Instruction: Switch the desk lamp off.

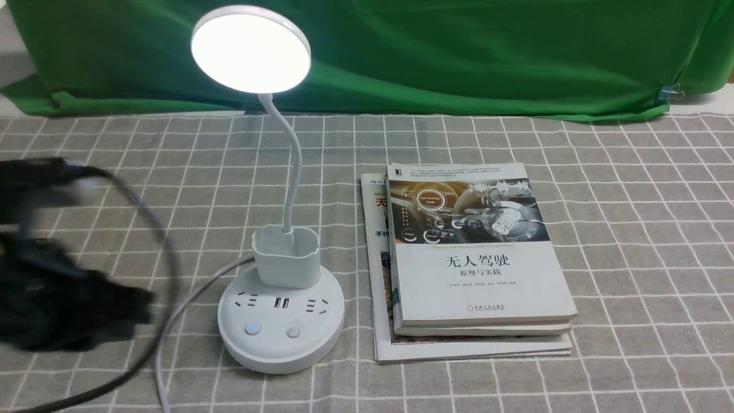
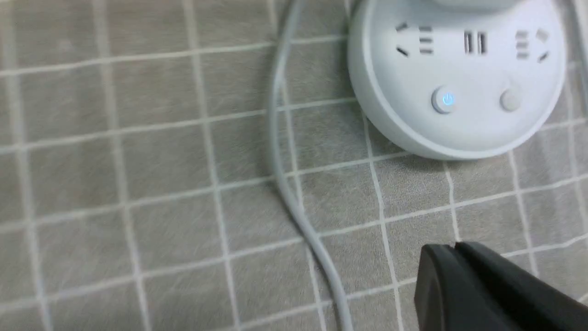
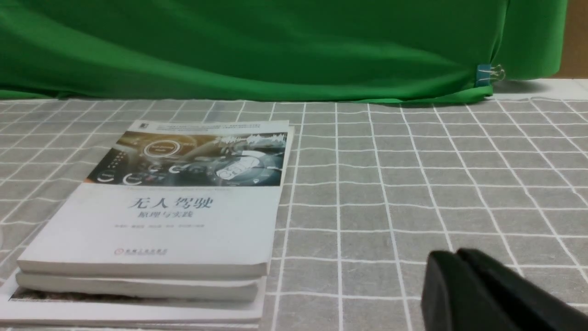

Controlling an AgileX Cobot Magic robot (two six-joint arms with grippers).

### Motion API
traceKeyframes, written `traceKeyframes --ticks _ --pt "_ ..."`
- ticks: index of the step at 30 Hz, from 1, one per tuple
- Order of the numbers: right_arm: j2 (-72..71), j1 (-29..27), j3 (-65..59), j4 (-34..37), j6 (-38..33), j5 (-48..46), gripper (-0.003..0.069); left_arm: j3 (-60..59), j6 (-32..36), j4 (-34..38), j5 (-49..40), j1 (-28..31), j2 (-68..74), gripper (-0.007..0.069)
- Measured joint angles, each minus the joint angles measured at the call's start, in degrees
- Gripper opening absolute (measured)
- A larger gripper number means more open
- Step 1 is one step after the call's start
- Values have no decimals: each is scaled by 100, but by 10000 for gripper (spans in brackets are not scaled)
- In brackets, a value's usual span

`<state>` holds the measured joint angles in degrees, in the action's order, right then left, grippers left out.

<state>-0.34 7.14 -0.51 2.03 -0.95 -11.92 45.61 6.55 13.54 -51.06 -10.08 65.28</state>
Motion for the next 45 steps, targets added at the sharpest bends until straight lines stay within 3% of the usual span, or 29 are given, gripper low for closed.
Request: traceKeyframes --ticks 1,6,13,29,45 --pt "0 0 0 0 0 0 36 17 -29 -56 20 -44 48 1" --pt "0 0 0 0 0 0 36 623 -1035 -844 119 -1333 1100 1" --pt "0 0 0 0 0 0 36 1279 -1534 -911 183 -2292 1985 1" --pt "0 0 0 0 0 0 36 1477 -1680 -1198 818 -2299 3068 1" --pt "0 0 0 0 0 0 36 1606 -1696 -1257 801 -2159 3287 1"
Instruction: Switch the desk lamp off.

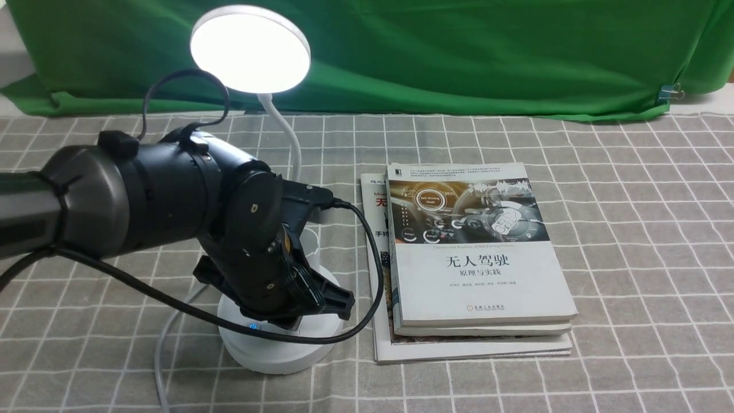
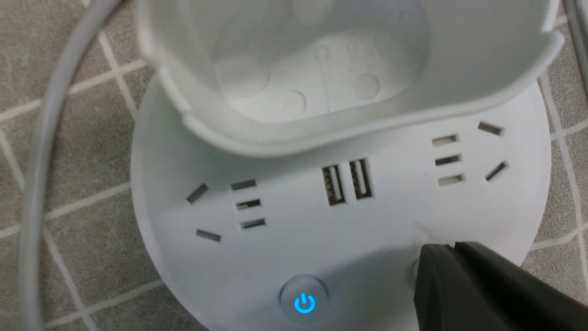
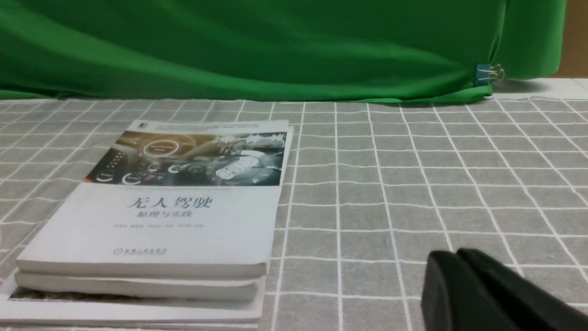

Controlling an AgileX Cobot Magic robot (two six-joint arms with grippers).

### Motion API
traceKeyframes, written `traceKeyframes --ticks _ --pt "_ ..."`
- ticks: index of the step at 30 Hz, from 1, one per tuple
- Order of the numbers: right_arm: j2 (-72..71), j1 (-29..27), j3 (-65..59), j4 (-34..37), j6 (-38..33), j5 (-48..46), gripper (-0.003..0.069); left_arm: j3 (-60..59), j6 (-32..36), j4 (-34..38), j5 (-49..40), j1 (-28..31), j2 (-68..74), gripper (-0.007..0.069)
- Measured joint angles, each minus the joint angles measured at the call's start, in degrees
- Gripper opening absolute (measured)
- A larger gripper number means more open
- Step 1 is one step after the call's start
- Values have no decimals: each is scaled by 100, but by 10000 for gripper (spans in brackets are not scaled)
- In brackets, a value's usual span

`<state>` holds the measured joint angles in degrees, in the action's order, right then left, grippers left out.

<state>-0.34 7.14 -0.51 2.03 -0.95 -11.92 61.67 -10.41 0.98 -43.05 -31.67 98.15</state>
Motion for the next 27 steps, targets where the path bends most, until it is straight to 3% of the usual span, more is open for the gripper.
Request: traceKeyframes --ticks 18,27 --pt "0 0 0 0 0 0 36 73 30 17 -36 0 318 1" --pt "0 0 0 0 0 4 36 8 30 11 -71 0 -259 1"
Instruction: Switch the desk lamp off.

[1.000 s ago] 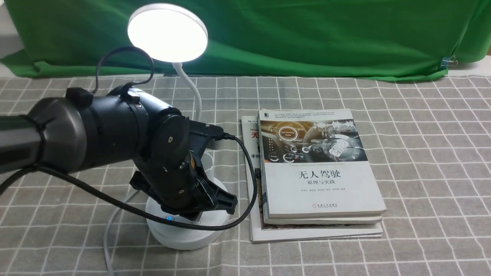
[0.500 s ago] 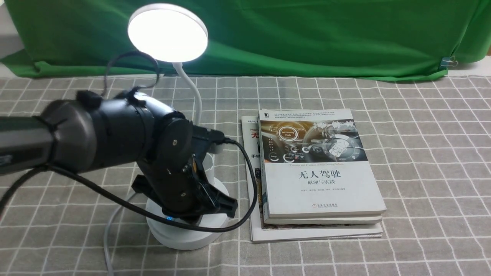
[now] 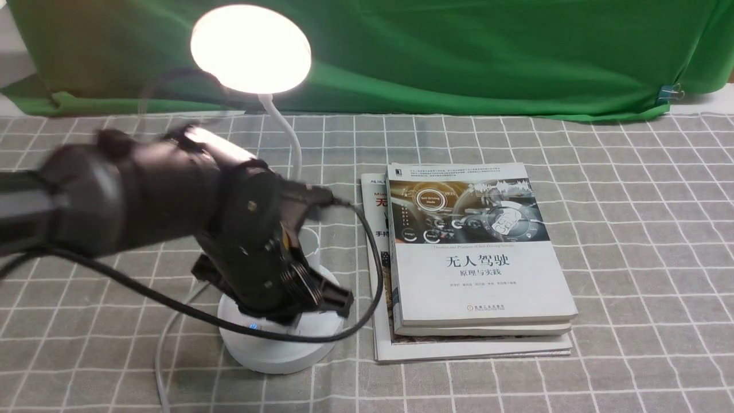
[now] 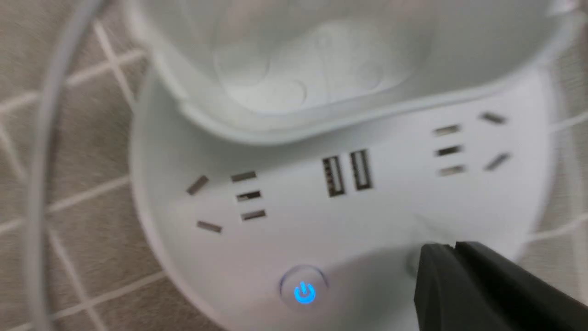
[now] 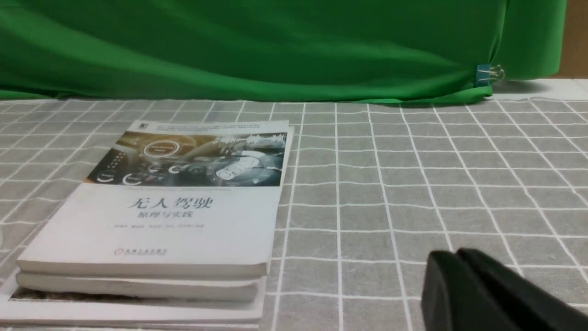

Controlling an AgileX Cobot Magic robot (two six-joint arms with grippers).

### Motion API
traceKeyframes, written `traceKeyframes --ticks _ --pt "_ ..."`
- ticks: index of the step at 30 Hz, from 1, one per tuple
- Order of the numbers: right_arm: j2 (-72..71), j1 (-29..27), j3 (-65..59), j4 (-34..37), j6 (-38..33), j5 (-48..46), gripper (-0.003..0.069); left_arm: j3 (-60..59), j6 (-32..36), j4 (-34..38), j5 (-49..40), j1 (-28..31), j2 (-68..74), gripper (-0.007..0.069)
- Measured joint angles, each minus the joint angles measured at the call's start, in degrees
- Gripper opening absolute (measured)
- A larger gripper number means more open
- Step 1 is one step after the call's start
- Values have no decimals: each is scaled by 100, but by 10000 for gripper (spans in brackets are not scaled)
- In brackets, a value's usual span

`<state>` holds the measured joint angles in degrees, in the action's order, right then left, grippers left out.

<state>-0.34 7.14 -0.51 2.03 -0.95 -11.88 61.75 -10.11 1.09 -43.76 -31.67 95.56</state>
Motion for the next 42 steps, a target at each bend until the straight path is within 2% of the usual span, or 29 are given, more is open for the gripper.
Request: traceKeyframes --ticks 7,20,31,37,41,42 --pt "0 0 0 0 0 0 36 0 0 0 45 0 -187 1" --pt "0 0 0 0 0 0 36 18 25 0 199 0 548 1" --pt "0 0 0 0 0 -6 36 2 58 0 63 0 232 1" --pt "0 0 0 0 0 -6 36 -441 64 166 54 0 -926 1" --pt "0 0 0 0 0 -6 36 -1323 64 270 536 -6 -2051 1" --pt "0 0 0 0 0 -6 36 -1780 64 281 920 -6 -2749 1"
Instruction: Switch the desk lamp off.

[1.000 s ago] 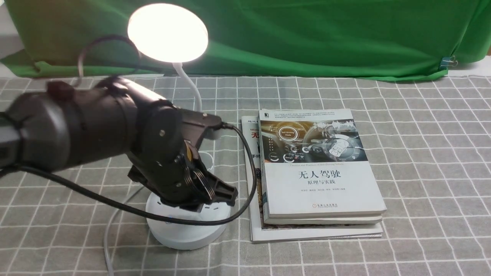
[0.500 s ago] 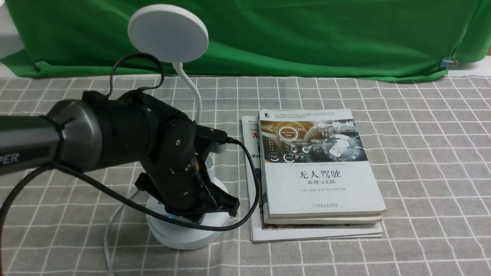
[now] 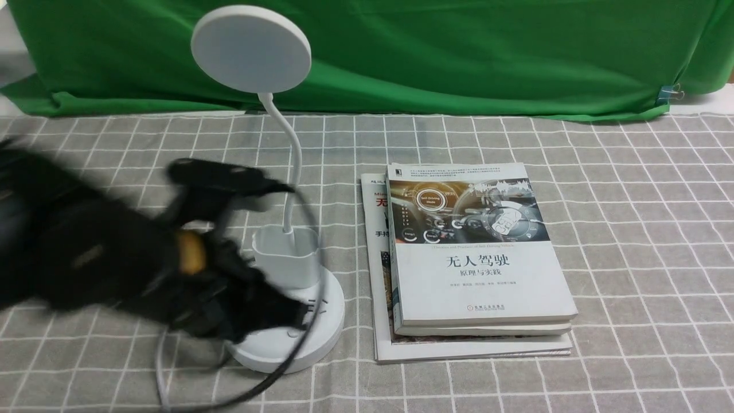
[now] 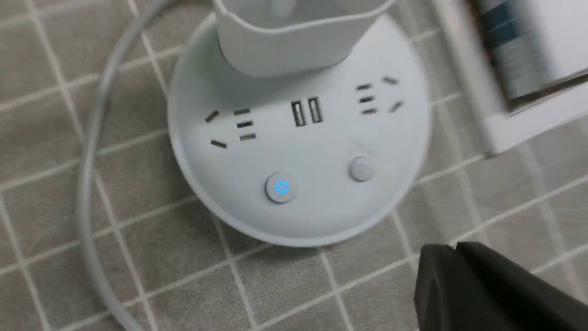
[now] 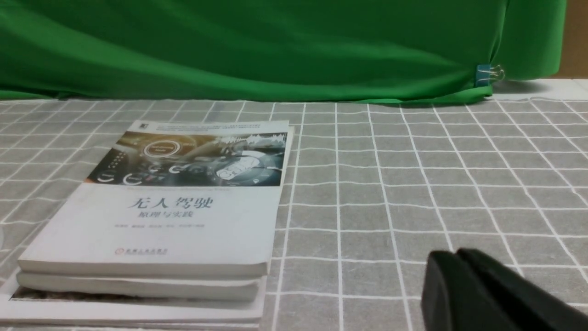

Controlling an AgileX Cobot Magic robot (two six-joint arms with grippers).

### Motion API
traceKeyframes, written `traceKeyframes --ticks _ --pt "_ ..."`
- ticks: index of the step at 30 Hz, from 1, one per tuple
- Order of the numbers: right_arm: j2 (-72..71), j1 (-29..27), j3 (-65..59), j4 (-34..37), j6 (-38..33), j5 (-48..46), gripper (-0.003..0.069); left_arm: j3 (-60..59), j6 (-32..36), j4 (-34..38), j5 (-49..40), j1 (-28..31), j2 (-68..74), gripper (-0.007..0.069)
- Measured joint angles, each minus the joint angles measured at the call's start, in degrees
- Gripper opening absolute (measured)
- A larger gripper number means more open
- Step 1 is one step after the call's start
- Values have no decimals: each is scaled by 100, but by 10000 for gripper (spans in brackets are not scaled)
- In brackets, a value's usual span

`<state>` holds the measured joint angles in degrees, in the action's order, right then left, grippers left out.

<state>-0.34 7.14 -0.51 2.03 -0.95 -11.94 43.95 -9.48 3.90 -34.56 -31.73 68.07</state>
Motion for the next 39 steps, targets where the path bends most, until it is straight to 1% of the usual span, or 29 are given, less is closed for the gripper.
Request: traceKeyframes --ticks 7,9,11,14,22,26,29,31,32,33,34,35,36,37,38,39 --pt "0 0 0 0 0 0 36 -1714 0 6 1770 0 -2114 1" --pt "0 0 0 0 0 0 36 -1980 0 -13 2005 0 -2415 1" --pt "0 0 0 0 0 0 36 -2221 25 -69 2098 0 -2629 1" --pt "0 0 0 0 0 0 36 -2496 124 -486 2141 0 -2848 1" --pt "0 0 0 0 0 0 36 -2559 236 -1050 2326 0 -2895 1" --pt "0 0 0 0 0 0 36 -2560 307 -1232 2409 0 -2895 1" --pt "0 0 0 0 0 0 36 -2614 490 -1259 2463 48 -3054 1" --pt "0 0 0 0 0 0 36 -2773 948 -993 2534 308 -3475 1" --pt "0 0 0 0 0 0 36 -2794 986 -993 2548 344 -3524 1" --pt "0 0 0 0 0 0 36 -2981 1436 -625 2713 687 -3967 1" --pt "0 0 0 0 0 0 36 -3035 1546 -587 2737 785 -4085 1" --pt "0 0 0 0 0 0 36 -3203 1856 -334 2905 1102 -4438 1" --pt "0 0 0 0 0 0 36 -3292 1992 -248 2951 1270 -4608 1" --pt "0 0 0 0 0 0 36 -3488 2215 -86 3080 1671 -4992 1" --pt "0 0 0 0 0 0 36 -3614 2317 -15 3114 1901 -5198 1" --pt "0 0 0 0 0 0 36 -3751 2365 56 3133 2281 -5539 1"
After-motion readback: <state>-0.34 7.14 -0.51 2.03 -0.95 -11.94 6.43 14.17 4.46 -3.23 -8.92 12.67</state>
